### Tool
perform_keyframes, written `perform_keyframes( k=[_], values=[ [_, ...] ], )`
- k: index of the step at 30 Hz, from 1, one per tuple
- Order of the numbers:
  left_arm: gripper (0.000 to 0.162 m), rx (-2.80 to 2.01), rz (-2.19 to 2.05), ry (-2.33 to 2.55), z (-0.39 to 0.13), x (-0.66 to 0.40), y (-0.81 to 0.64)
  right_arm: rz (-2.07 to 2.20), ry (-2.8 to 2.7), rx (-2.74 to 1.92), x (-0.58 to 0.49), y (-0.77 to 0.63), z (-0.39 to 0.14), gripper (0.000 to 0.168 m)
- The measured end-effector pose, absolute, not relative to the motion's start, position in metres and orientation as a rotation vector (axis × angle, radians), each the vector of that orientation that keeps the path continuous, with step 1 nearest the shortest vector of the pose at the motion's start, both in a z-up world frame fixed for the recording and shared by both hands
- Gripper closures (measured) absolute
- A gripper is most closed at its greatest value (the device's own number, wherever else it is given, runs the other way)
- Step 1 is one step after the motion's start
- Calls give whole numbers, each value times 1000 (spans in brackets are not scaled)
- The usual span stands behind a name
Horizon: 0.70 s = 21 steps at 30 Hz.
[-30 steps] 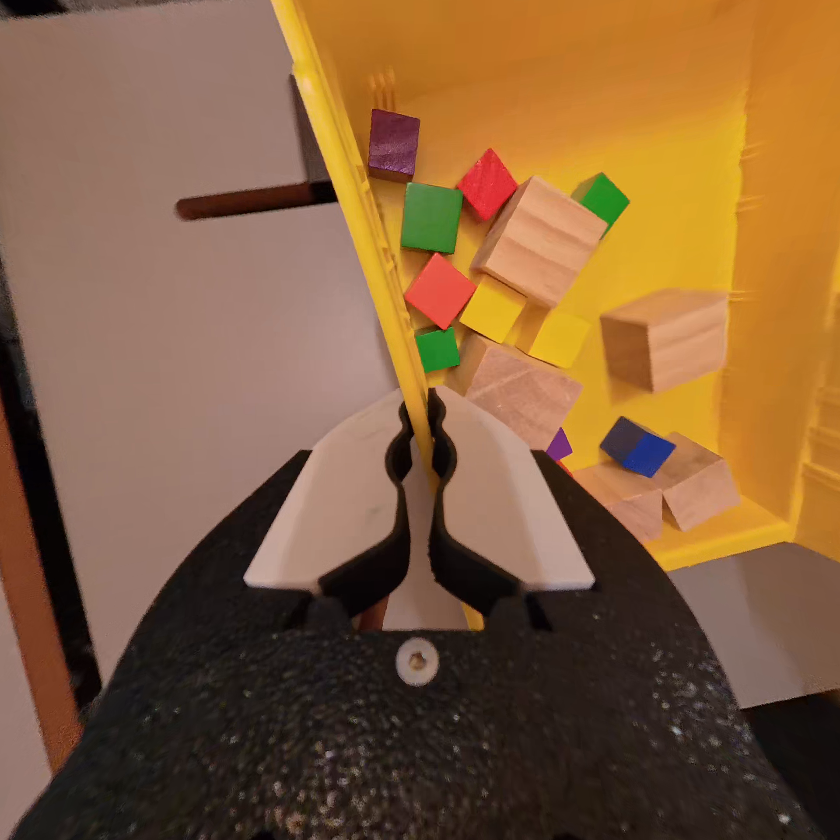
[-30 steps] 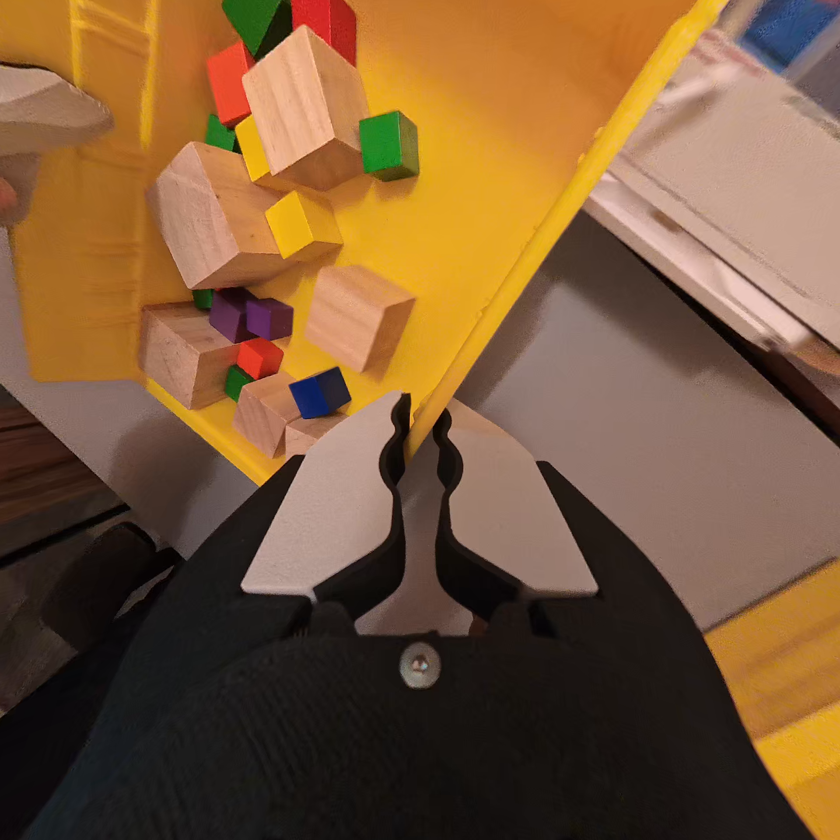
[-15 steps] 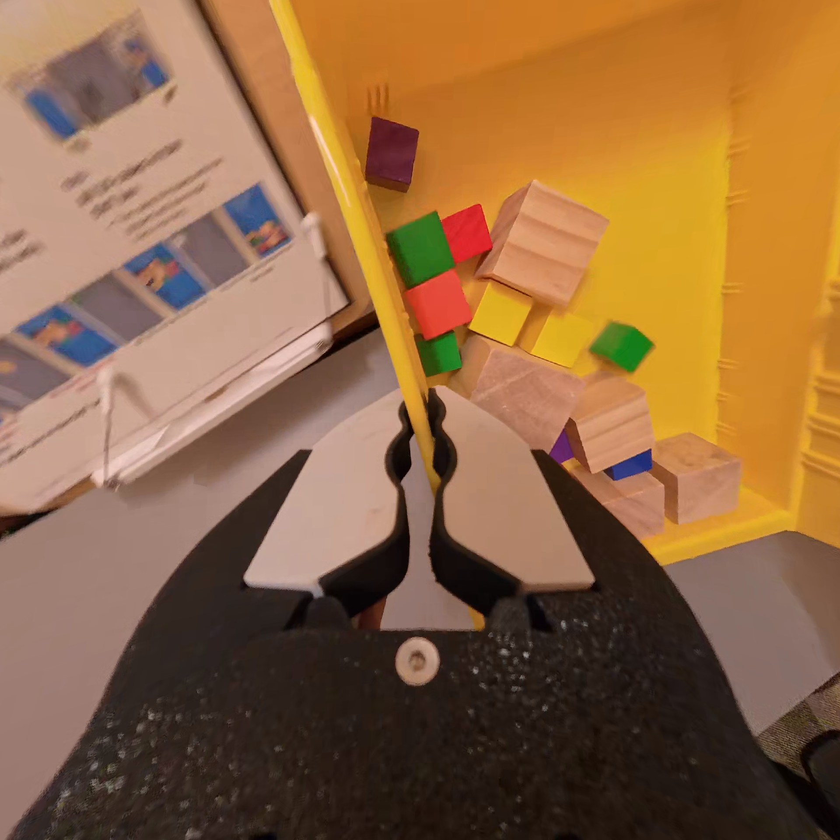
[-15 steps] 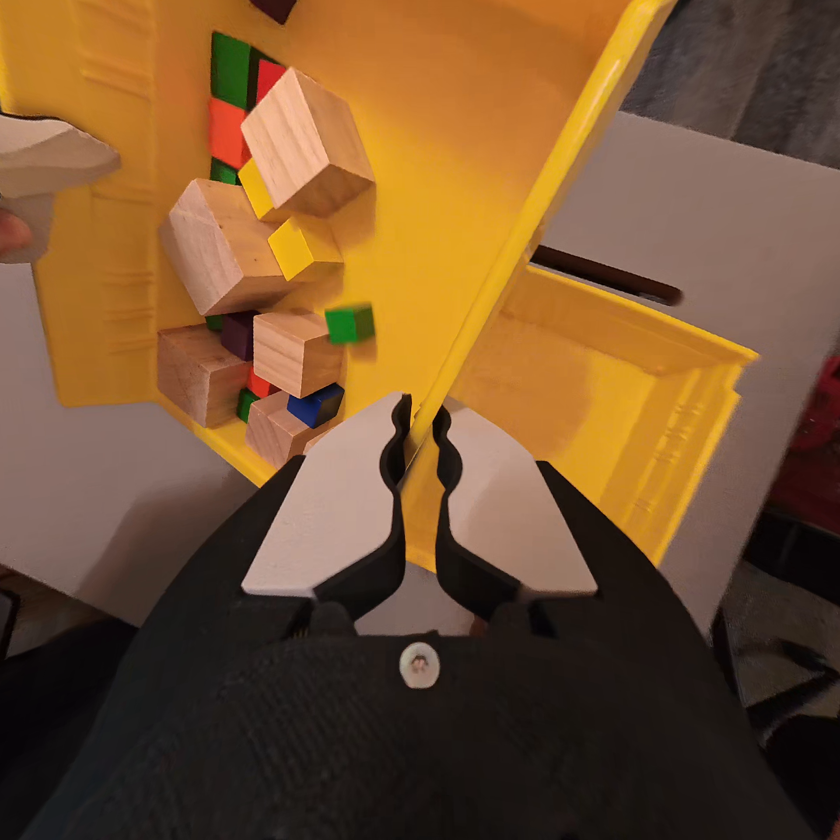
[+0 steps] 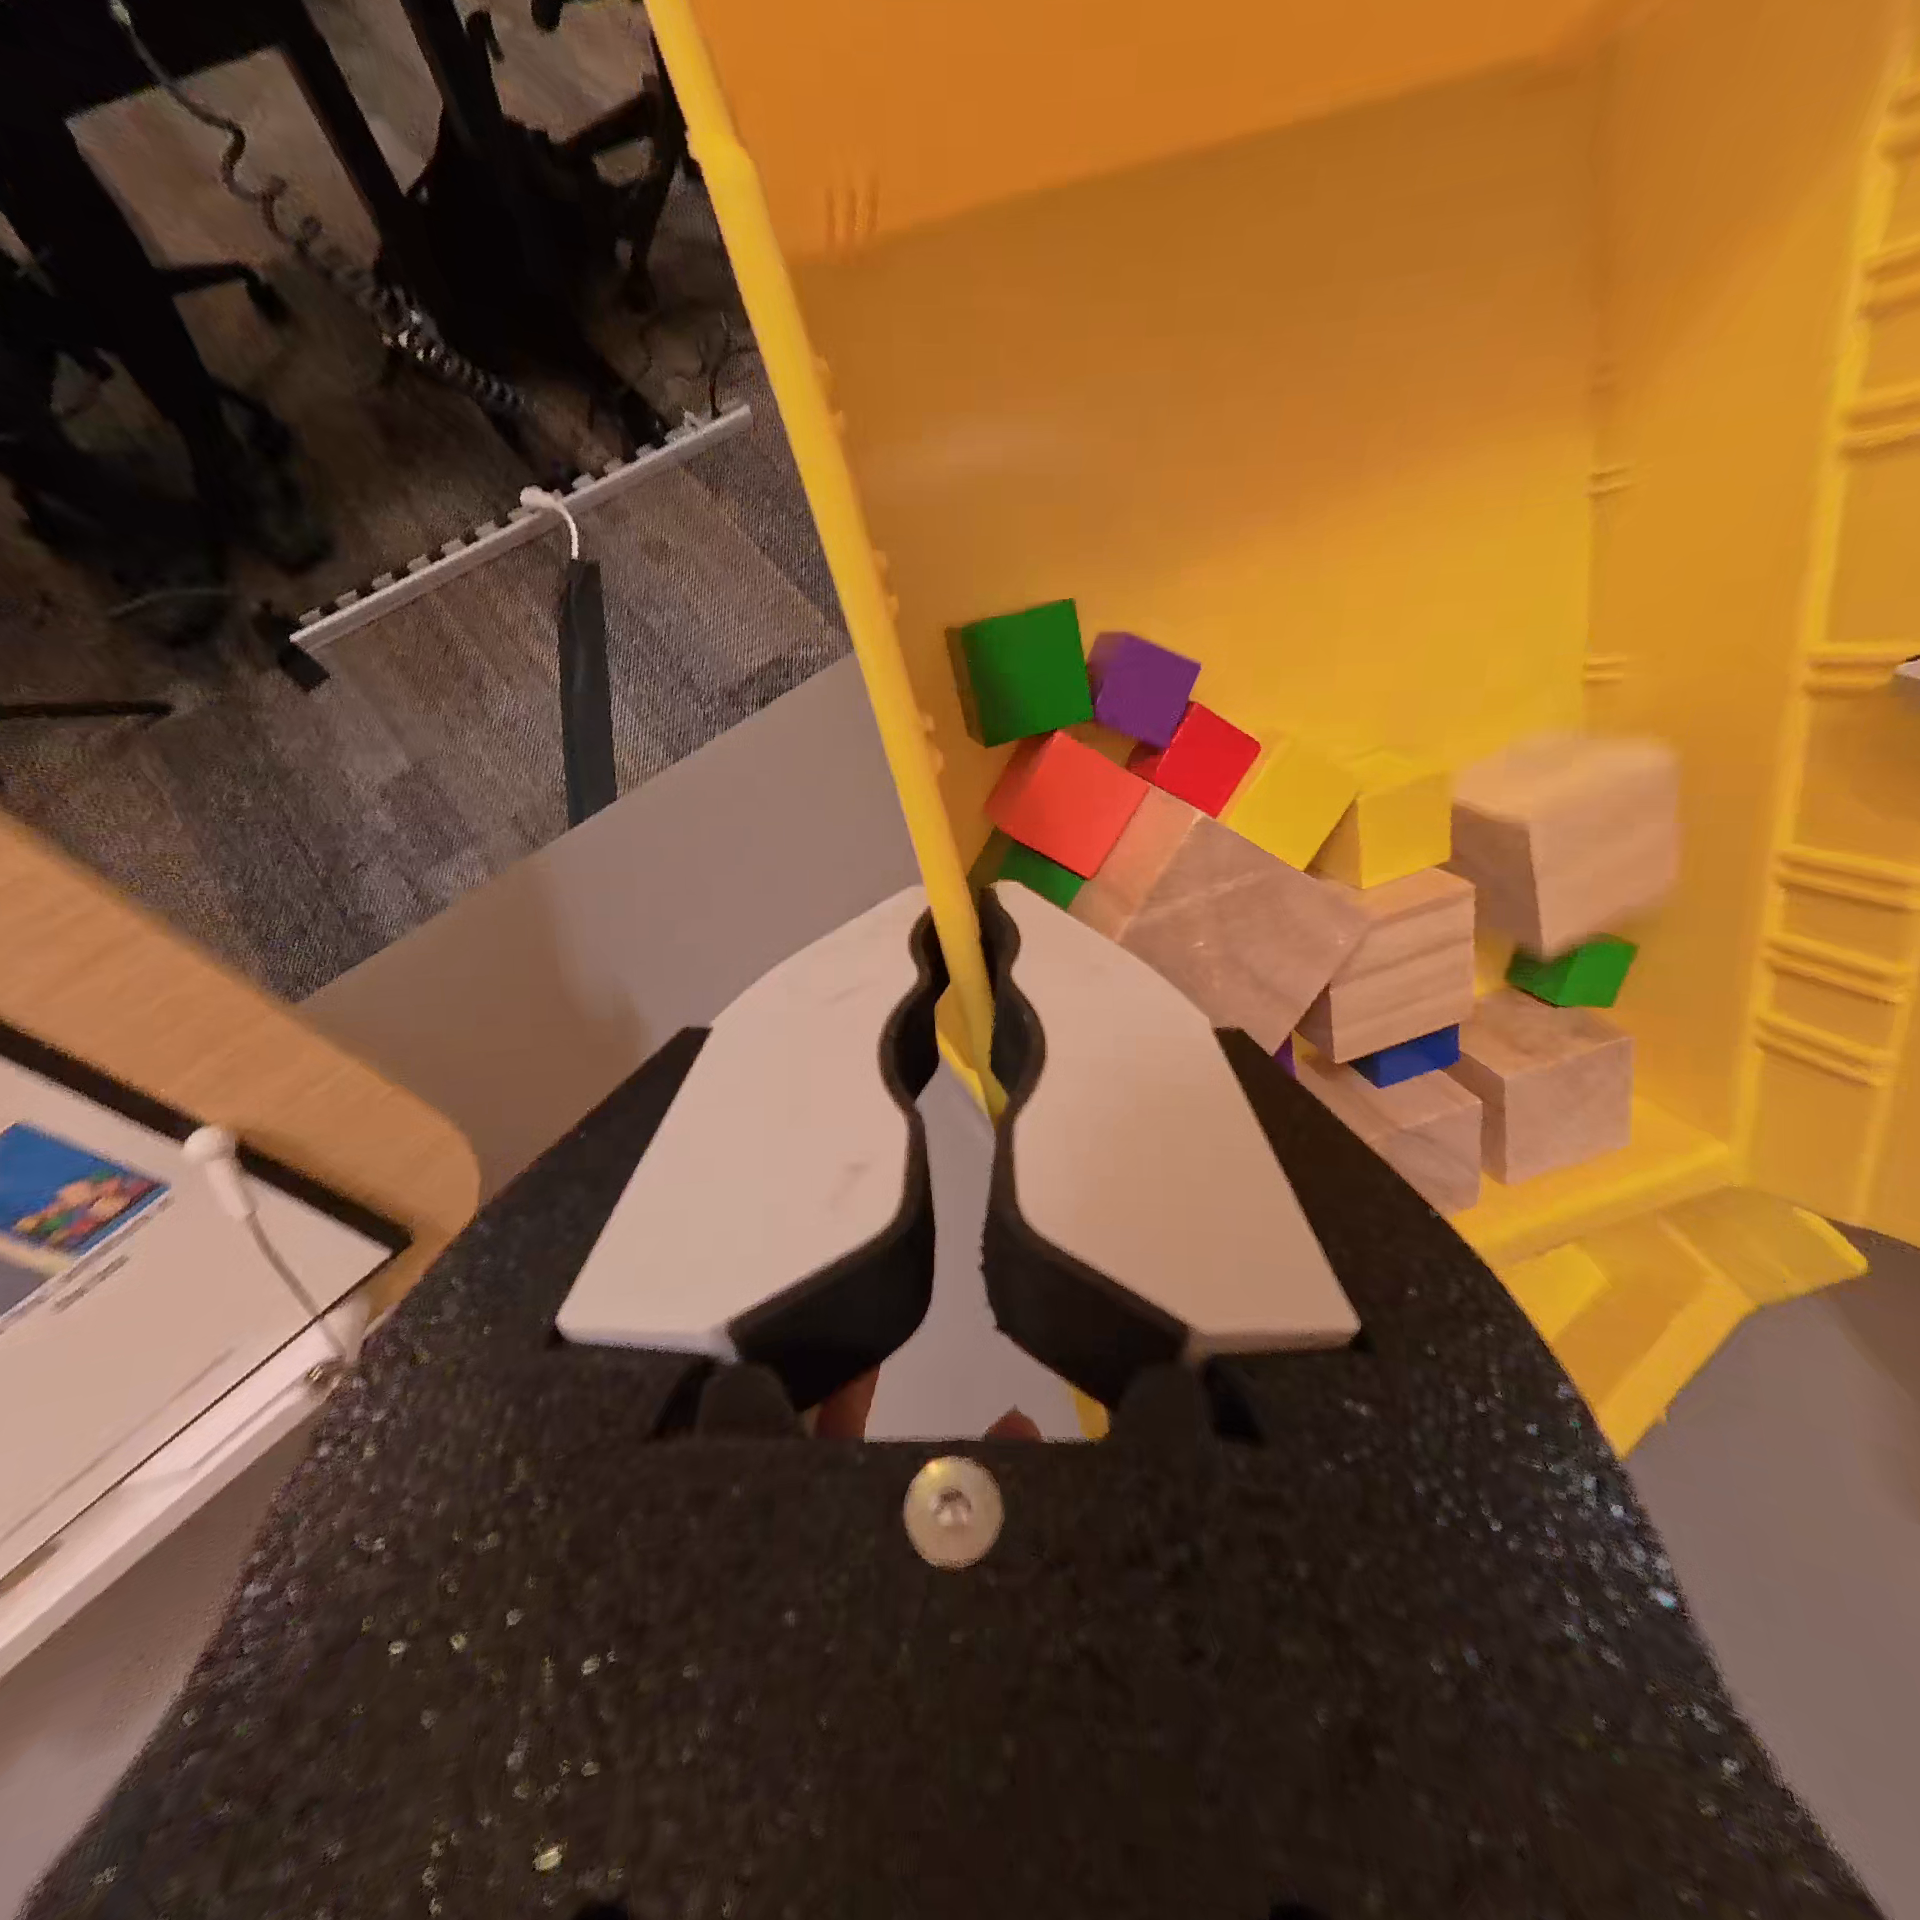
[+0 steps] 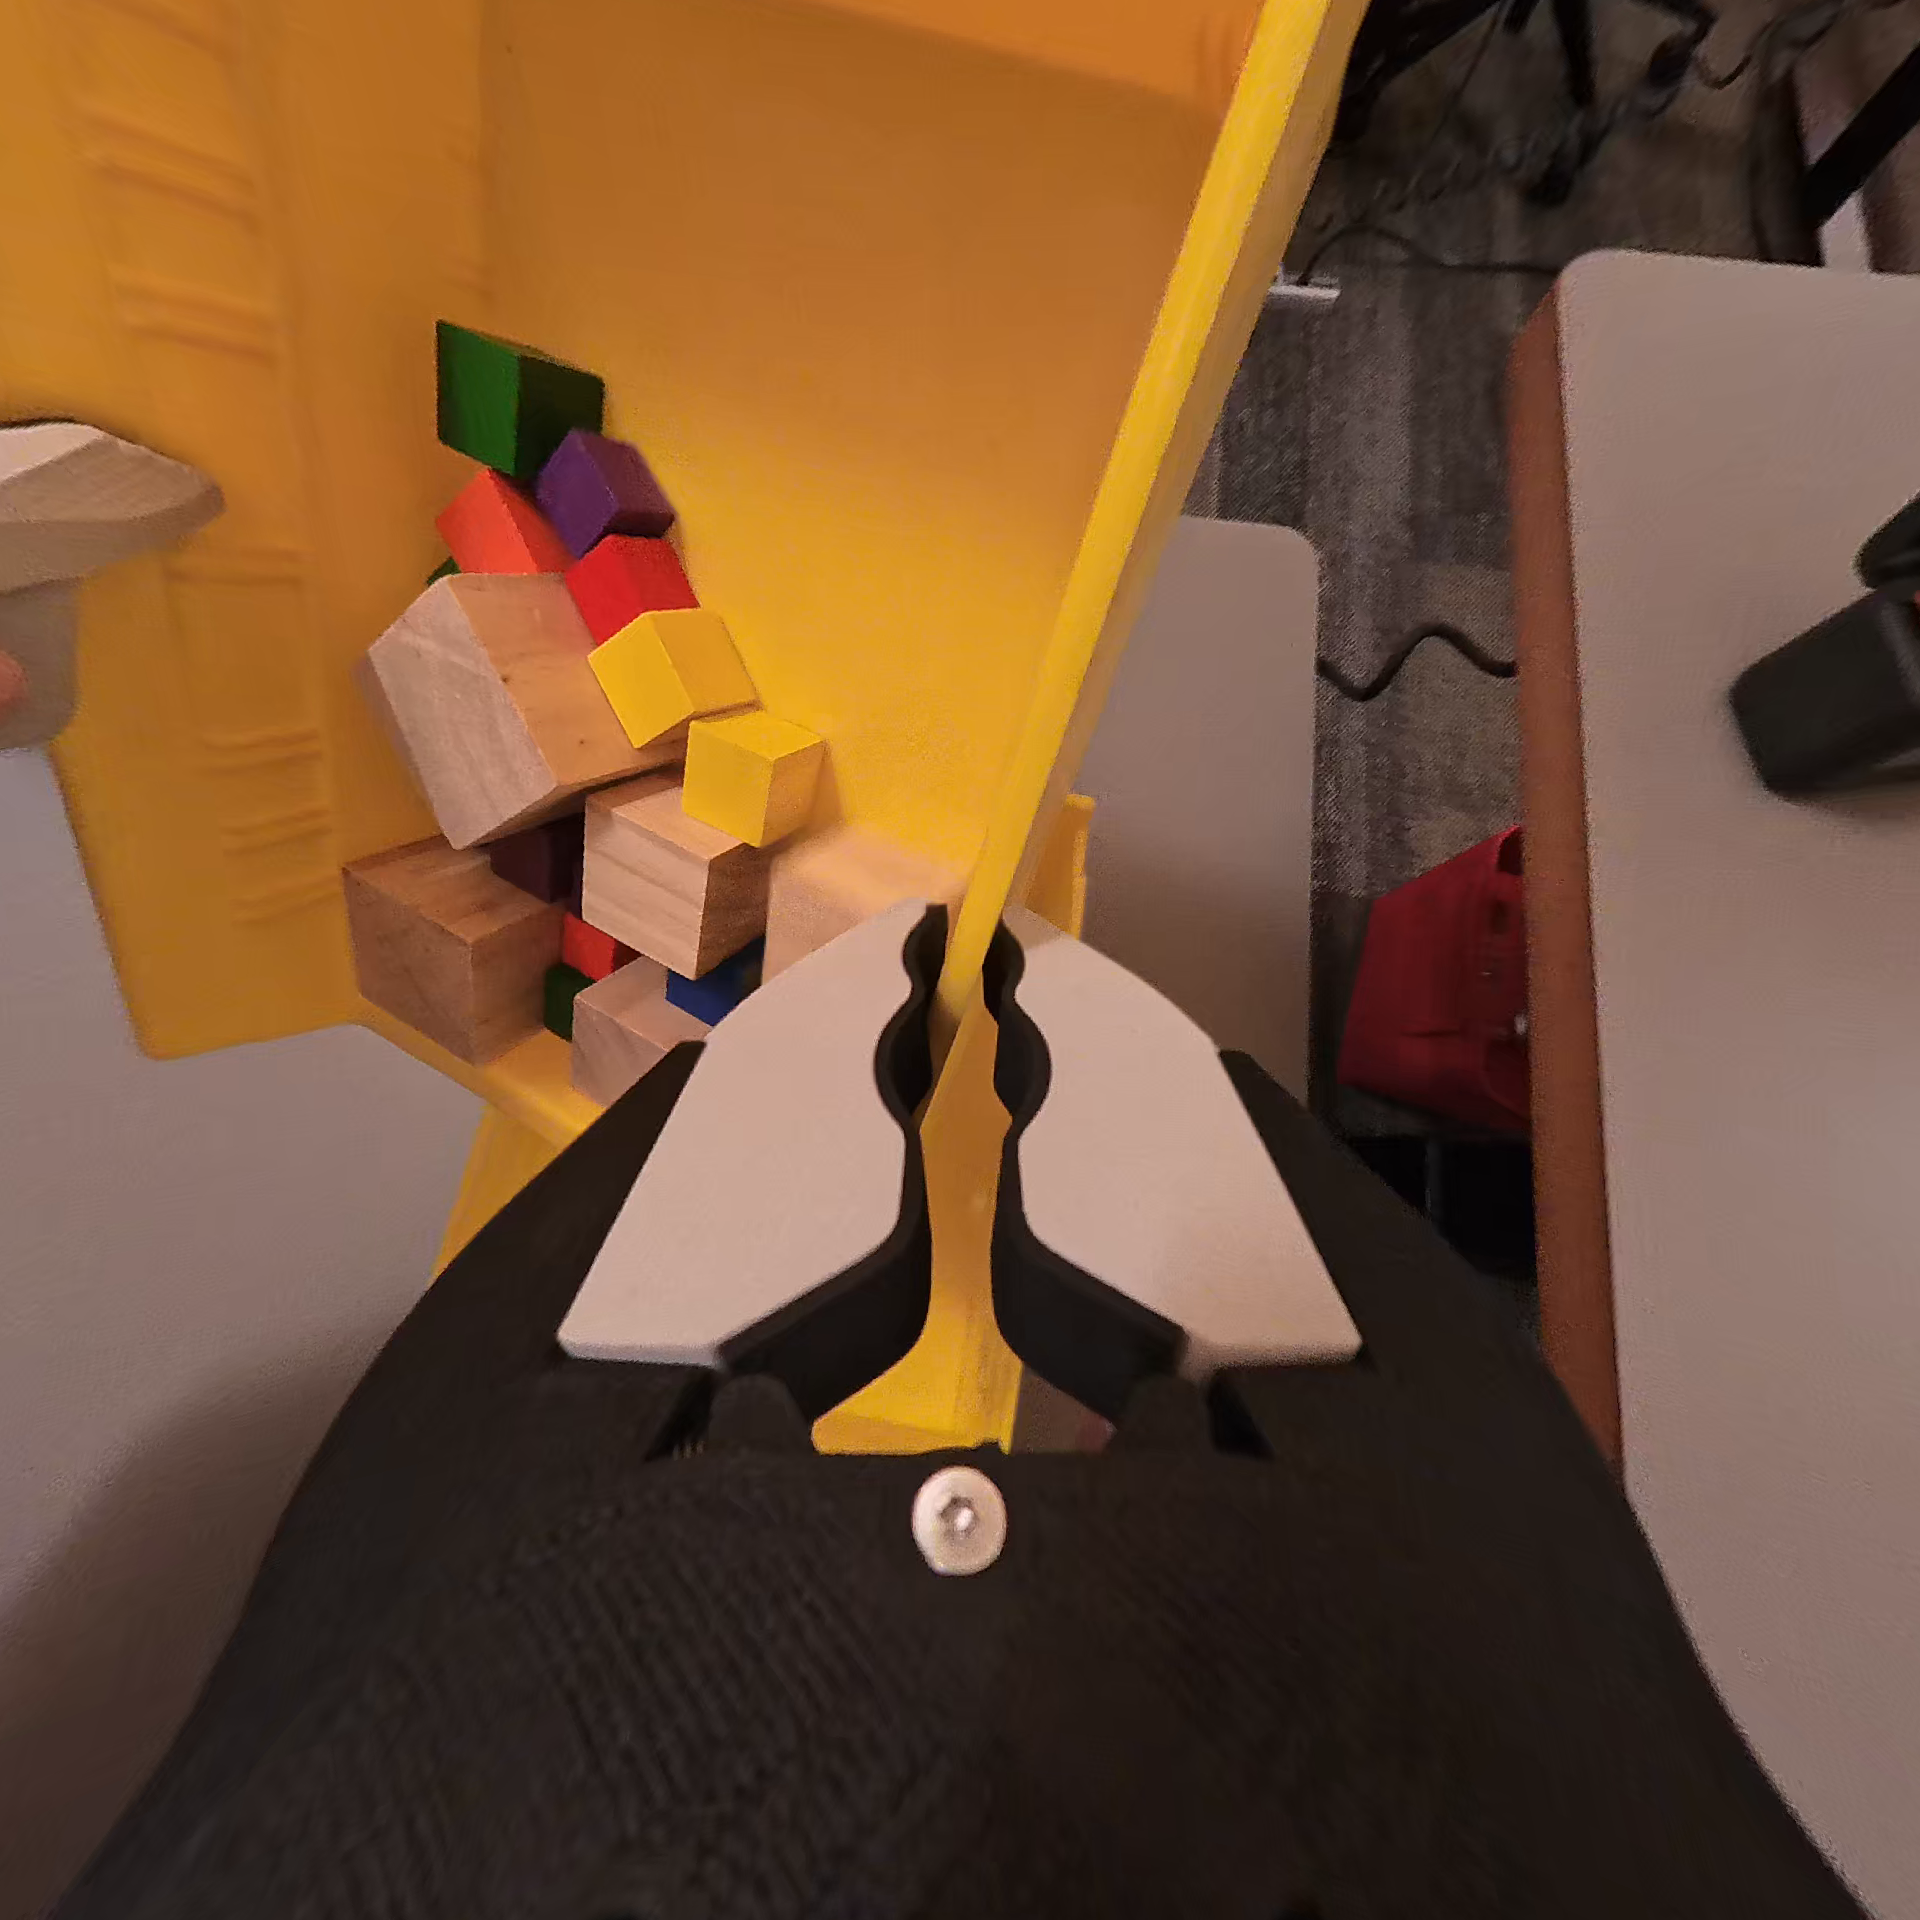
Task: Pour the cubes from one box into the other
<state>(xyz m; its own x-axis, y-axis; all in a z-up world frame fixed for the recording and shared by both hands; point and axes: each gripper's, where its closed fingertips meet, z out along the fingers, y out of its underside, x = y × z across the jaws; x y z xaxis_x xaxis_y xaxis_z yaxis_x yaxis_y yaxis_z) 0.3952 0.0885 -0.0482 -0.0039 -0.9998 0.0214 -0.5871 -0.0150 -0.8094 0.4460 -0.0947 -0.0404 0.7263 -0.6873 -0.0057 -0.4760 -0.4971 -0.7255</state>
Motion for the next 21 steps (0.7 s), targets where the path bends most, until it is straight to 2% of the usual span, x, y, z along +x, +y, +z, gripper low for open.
perform_keyframes(
  k=[1, 15, 21],
  values=[
    [158, -1655, -878, 1644, -50, 401, 86, -383, 878, -2184, 451, -98, -43, 161],
    [157, -1483, -1067, 1487, -57, 440, 63, -528, 889, -1775, 497, -115, -39, 161],
    [157, -1329, -1090, 1342, -49, 440, 62, -633, 733, -1752, 496, -115, -44, 162]
  ],
)
